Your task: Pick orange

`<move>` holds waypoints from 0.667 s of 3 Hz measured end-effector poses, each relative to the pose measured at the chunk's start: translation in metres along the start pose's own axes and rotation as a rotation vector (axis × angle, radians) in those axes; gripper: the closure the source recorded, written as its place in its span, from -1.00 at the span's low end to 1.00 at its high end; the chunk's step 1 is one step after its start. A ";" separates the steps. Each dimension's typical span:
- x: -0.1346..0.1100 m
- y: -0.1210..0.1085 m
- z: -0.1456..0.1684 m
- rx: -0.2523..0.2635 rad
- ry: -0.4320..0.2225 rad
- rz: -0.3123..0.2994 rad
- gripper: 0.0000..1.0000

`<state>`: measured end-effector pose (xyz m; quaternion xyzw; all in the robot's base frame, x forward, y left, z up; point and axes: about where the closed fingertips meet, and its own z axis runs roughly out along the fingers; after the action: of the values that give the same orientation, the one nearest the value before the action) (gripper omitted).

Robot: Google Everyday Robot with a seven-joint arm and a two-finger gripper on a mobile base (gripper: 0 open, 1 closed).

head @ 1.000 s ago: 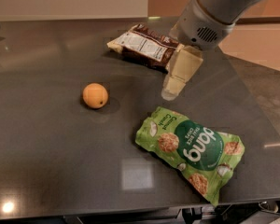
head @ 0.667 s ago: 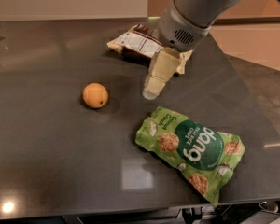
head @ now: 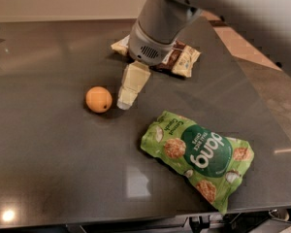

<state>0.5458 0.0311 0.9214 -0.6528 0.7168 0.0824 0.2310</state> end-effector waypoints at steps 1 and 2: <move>-0.020 0.007 0.028 -0.020 -0.001 -0.022 -1.00; -0.036 0.013 0.055 -0.046 0.006 -0.044 -1.00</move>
Offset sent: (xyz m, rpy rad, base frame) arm 0.0026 0.0867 -0.0572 -0.0240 0.0419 0.0868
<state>0.5465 0.0882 0.8862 -0.6736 0.7009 0.0918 0.2158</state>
